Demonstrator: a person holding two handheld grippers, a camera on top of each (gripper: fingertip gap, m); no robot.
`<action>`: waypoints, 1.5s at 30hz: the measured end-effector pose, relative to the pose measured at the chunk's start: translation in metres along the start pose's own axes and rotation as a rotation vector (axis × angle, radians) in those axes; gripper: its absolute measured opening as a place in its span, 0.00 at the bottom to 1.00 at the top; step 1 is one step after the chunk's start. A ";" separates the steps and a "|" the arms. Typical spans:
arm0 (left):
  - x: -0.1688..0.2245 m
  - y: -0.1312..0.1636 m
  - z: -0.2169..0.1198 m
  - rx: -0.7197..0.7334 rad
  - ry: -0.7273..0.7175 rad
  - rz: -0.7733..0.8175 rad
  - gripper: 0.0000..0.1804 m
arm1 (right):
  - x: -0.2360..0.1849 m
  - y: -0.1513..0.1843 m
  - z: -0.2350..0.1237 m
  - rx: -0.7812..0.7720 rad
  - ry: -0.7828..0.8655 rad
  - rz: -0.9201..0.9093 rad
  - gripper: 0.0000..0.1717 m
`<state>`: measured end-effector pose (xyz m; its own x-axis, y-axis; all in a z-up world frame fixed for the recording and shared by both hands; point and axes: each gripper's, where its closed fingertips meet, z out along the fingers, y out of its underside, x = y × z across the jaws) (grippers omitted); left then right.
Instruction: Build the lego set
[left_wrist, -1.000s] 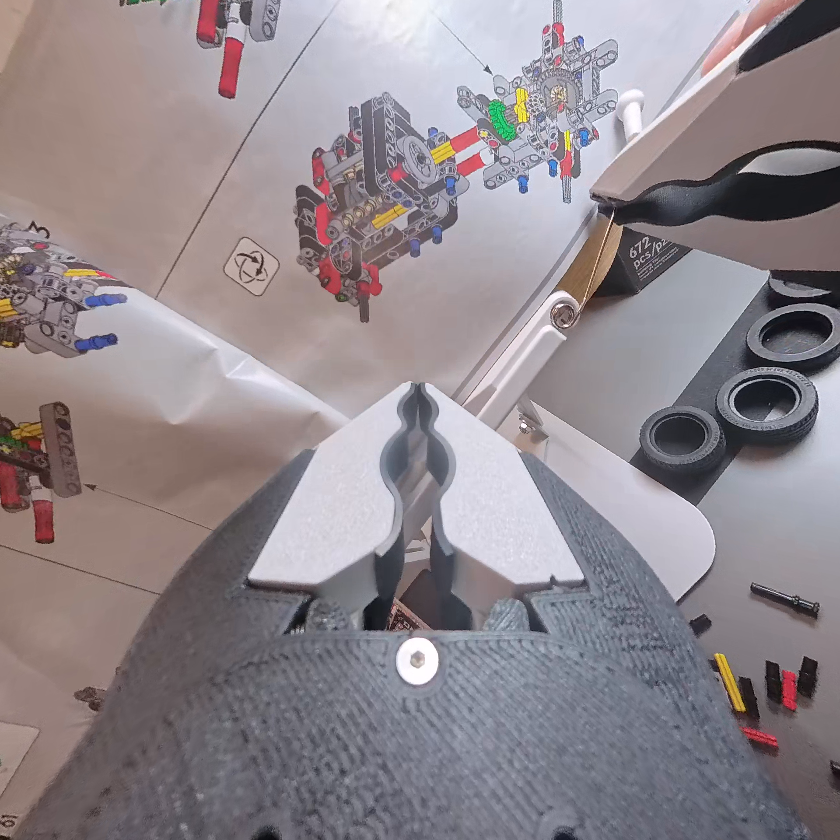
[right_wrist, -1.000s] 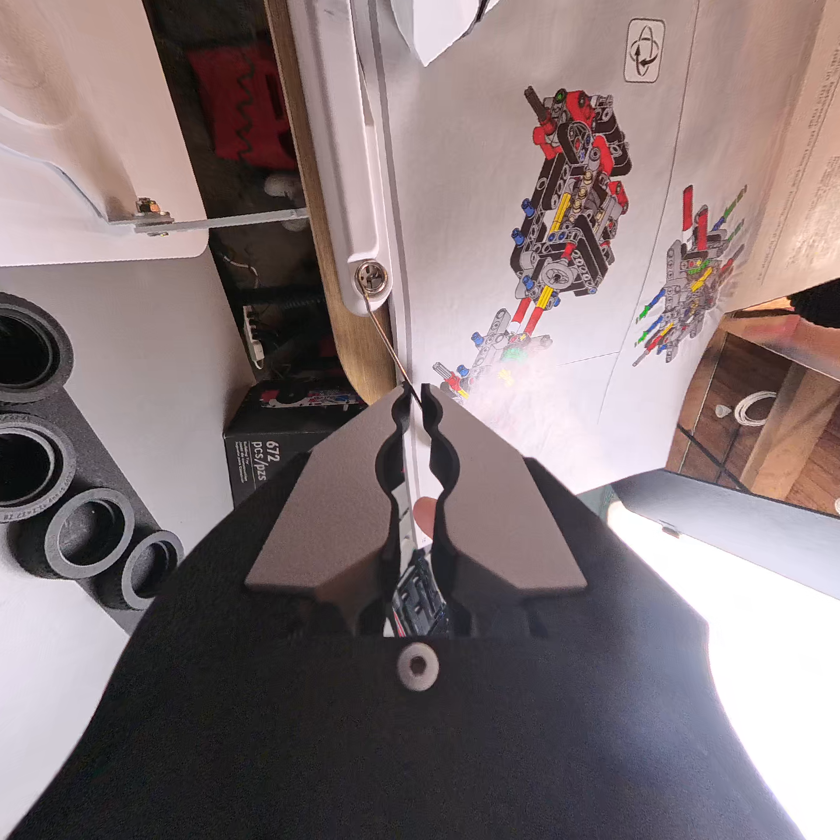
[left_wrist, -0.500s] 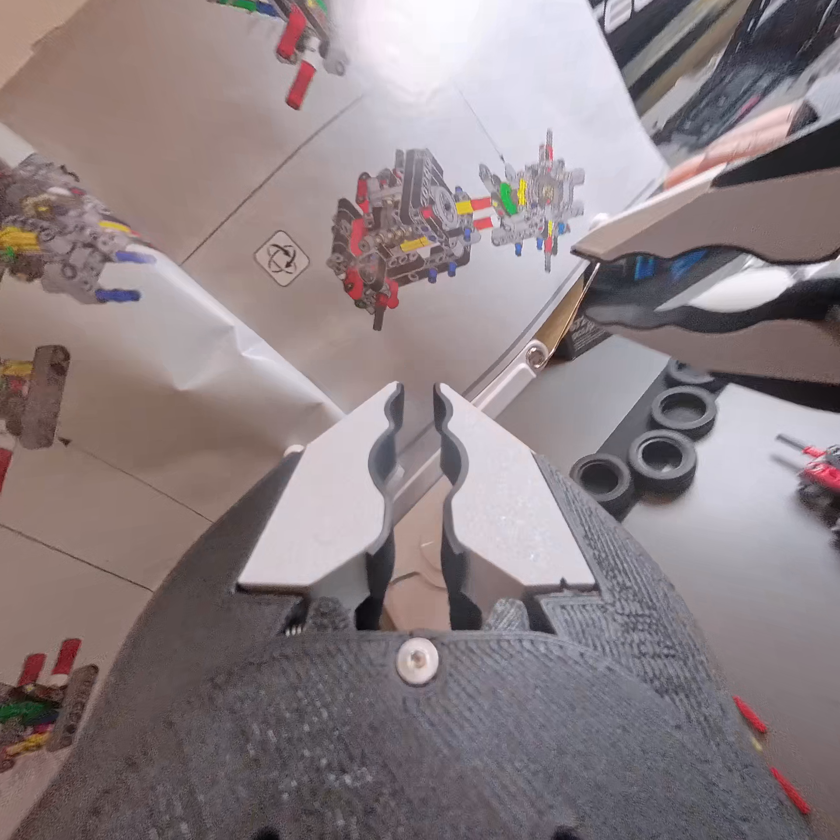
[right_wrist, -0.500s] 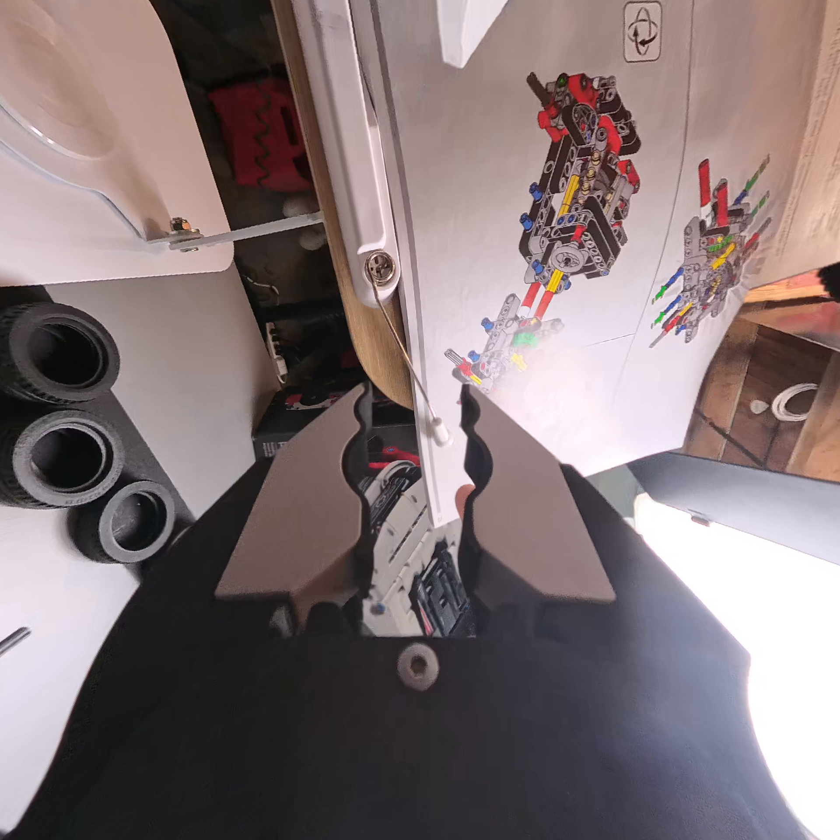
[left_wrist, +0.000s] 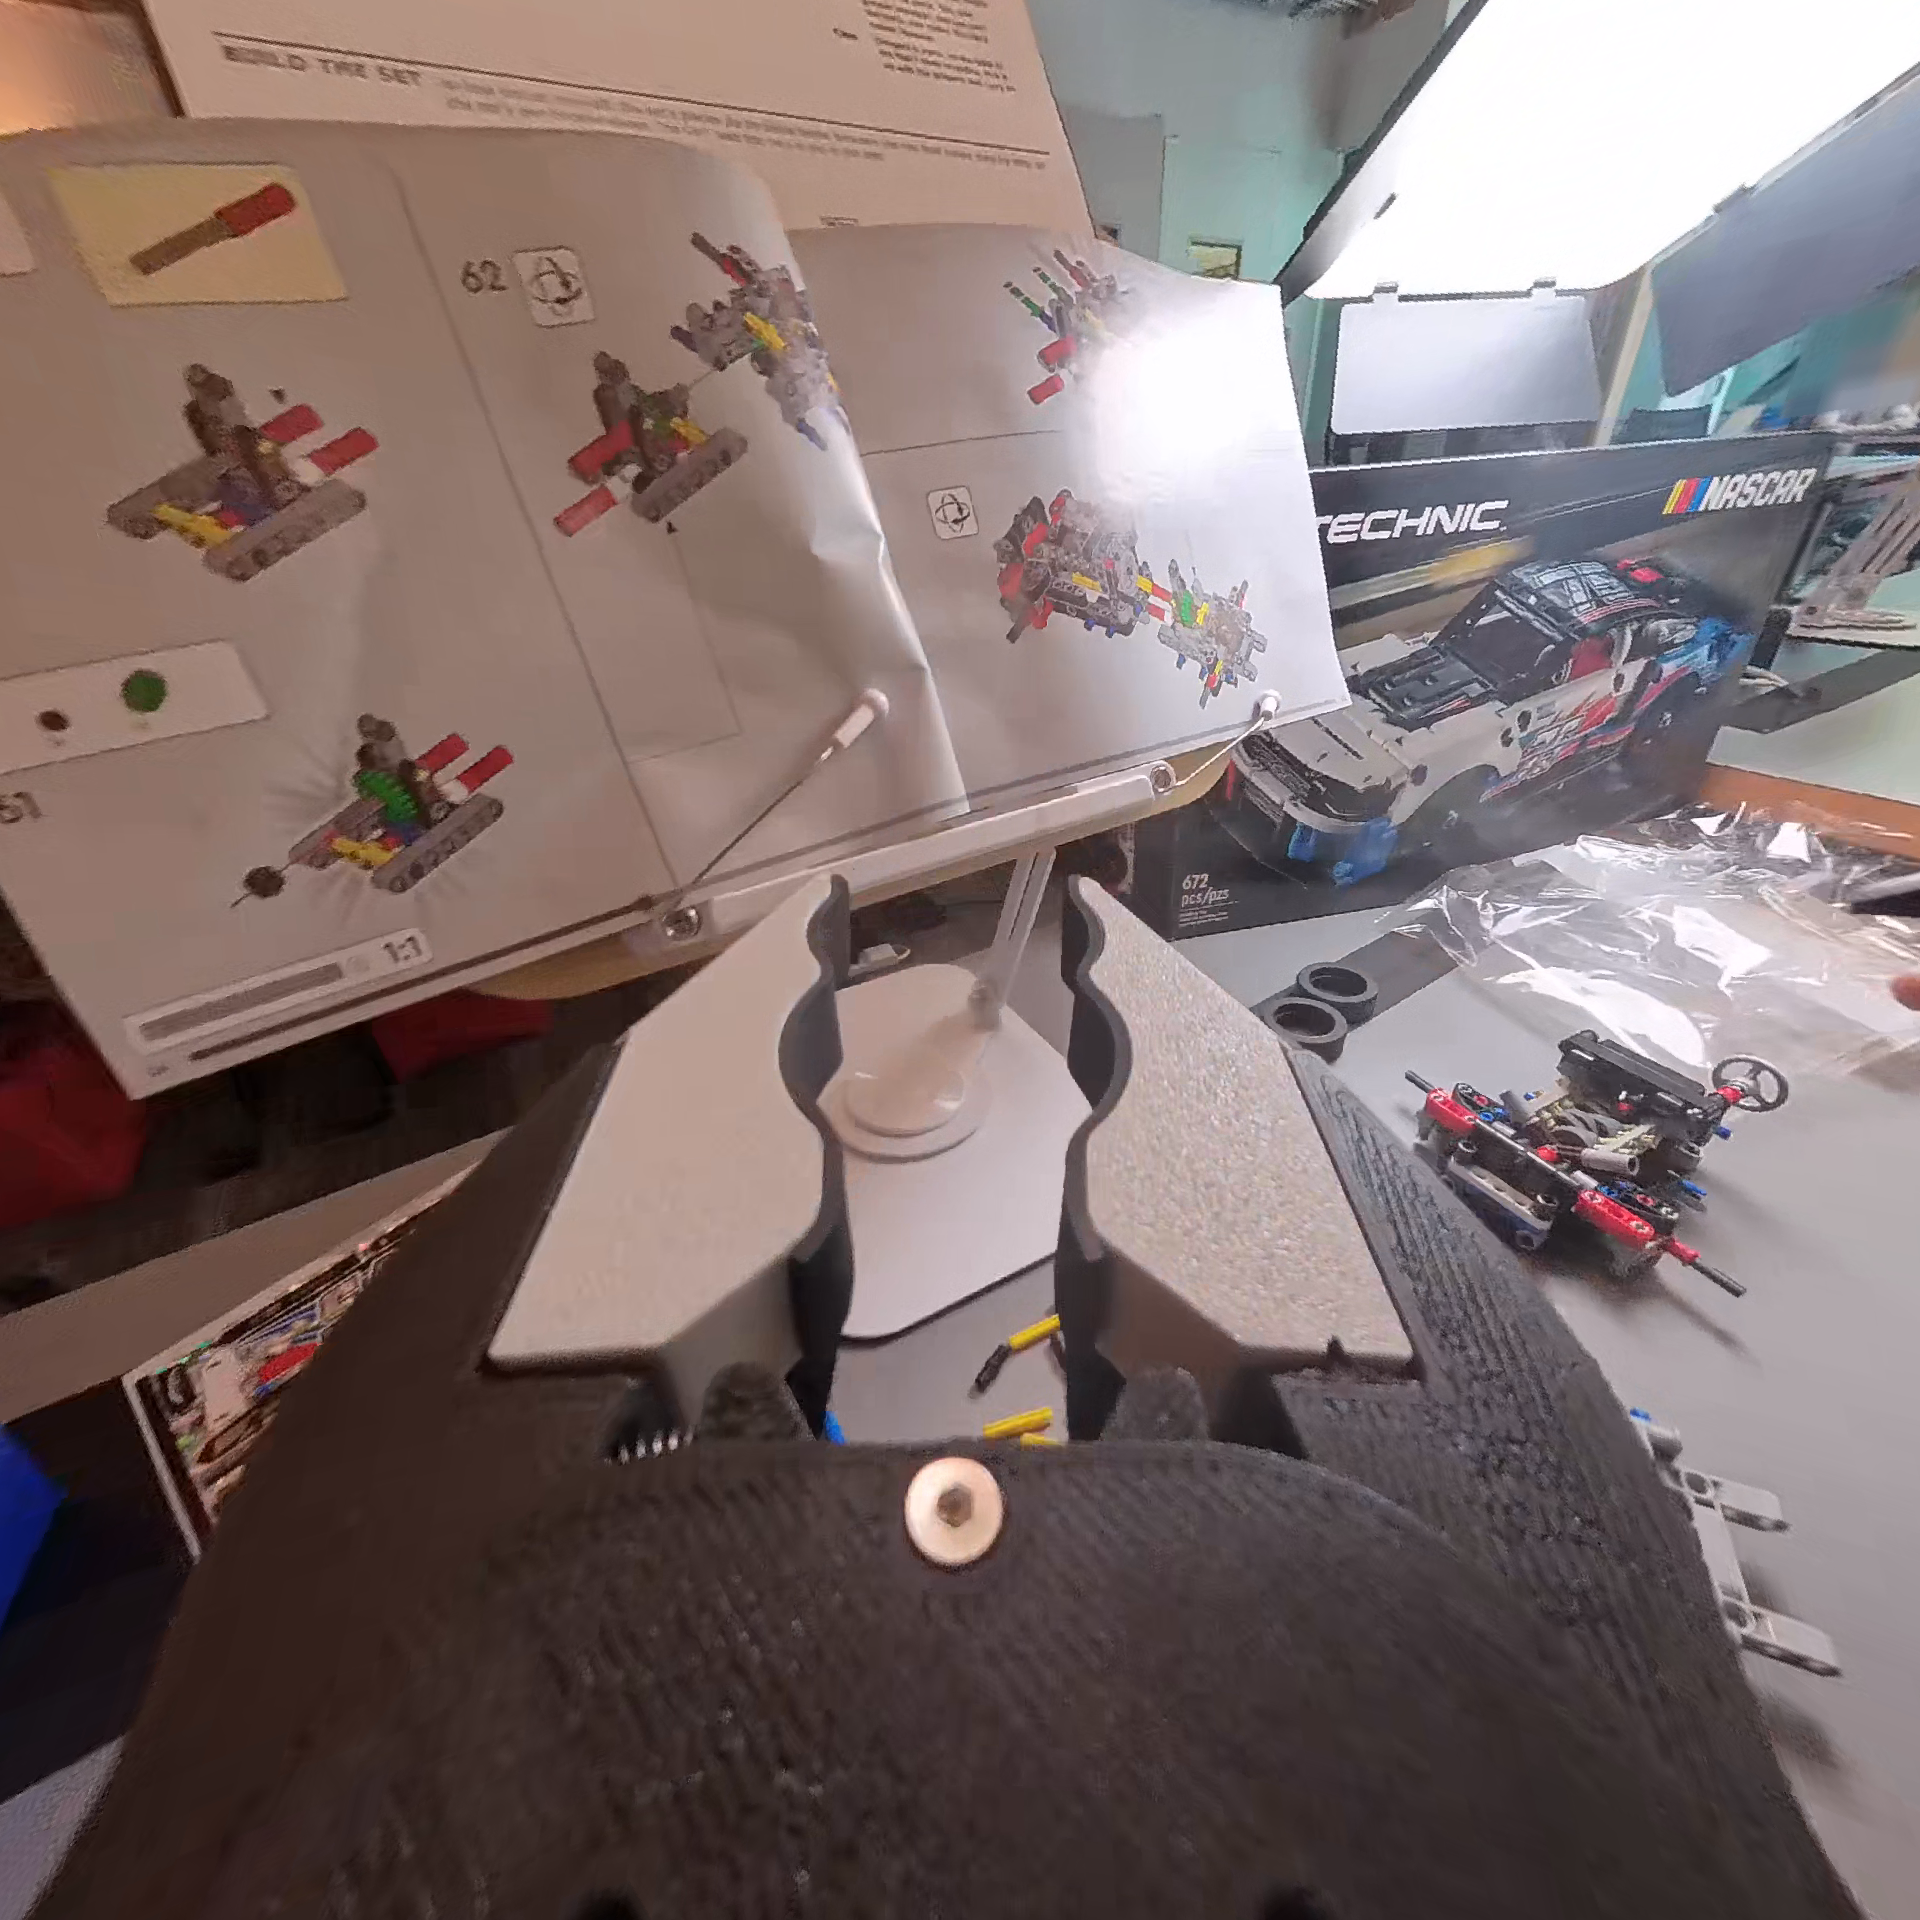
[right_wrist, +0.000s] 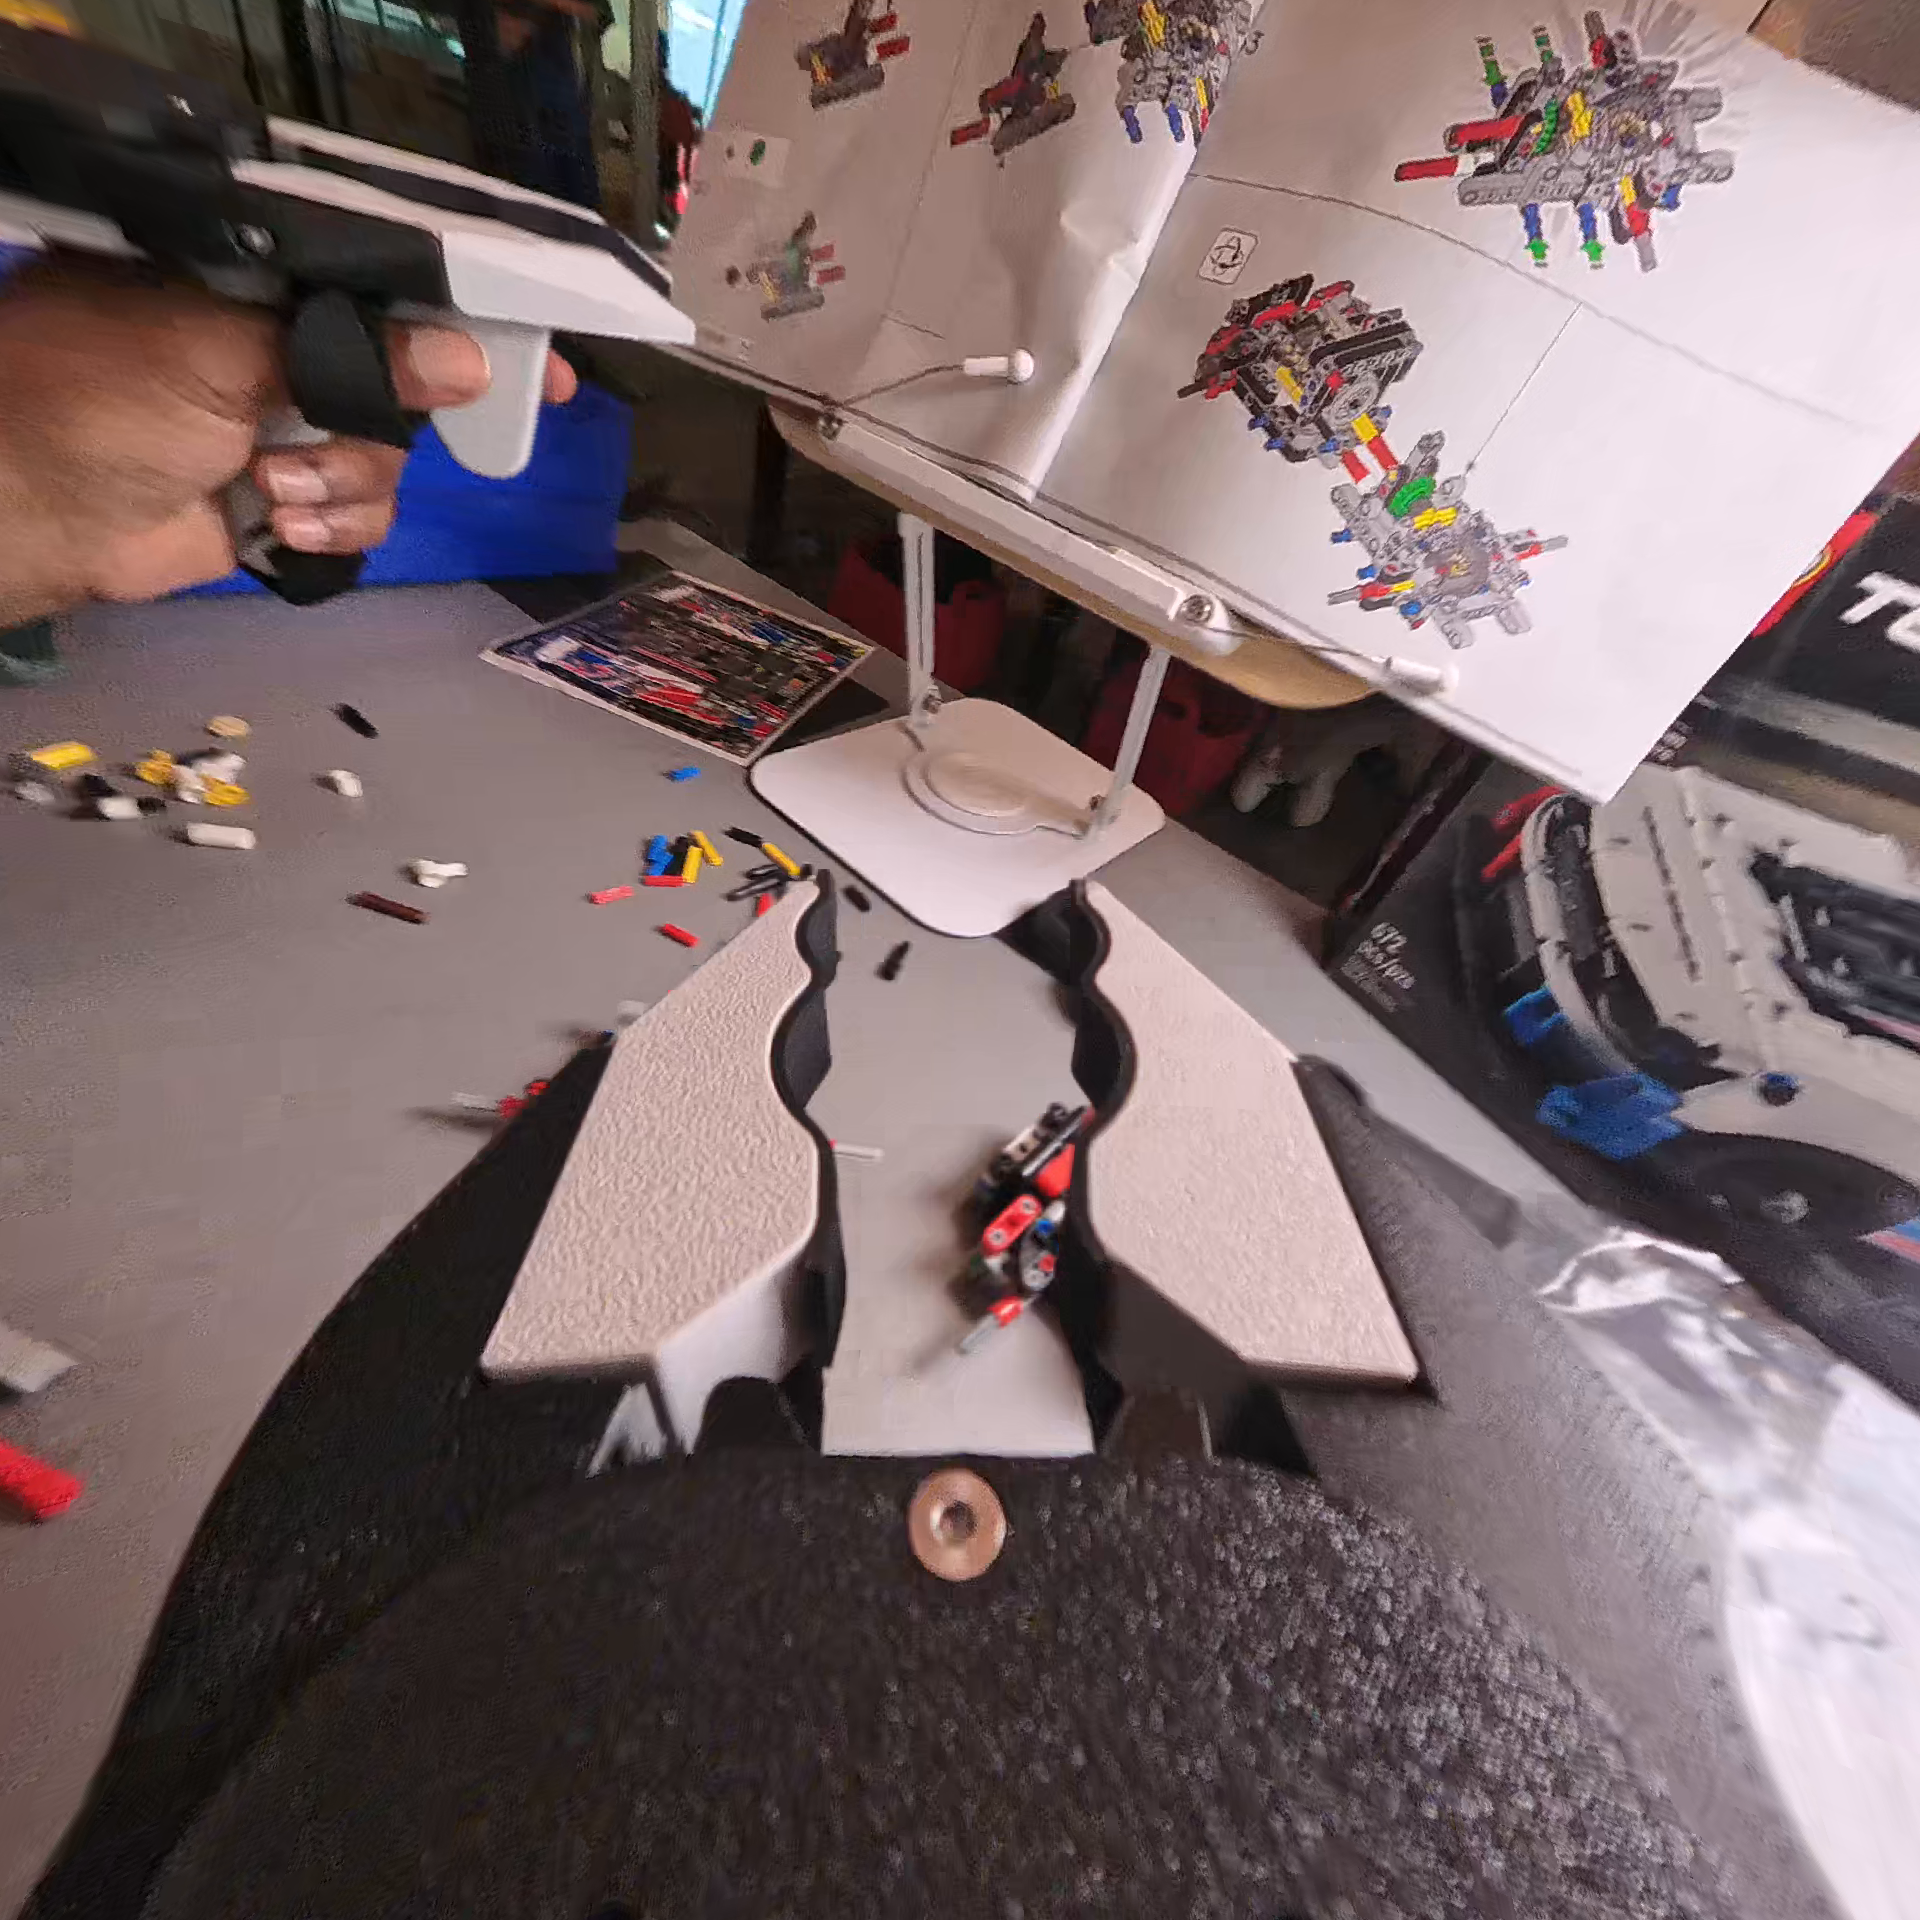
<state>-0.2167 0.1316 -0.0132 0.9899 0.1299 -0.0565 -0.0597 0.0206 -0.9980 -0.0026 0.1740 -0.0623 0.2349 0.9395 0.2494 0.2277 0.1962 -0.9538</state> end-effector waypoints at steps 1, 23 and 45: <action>-0.004 0.003 -0.007 0.002 -0.019 -0.001 0.21 | -0.009 0.001 -0.006 0.016 -0.016 0.060 0.24; -0.115 -0.015 -0.040 0.096 -0.265 -0.022 0.11 | -0.027 0.024 -0.023 0.229 0.077 0.172 0.22; -0.217 -0.094 0.064 0.111 -0.303 0.096 0.13 | -0.033 0.054 -0.001 0.121 0.064 0.131 0.18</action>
<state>-0.4341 0.1652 0.0951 0.8967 0.4252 -0.1230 -0.1812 0.0991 -0.9784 0.0027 0.1532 -0.1220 0.3155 0.9402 0.1286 0.0770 0.1097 -0.9910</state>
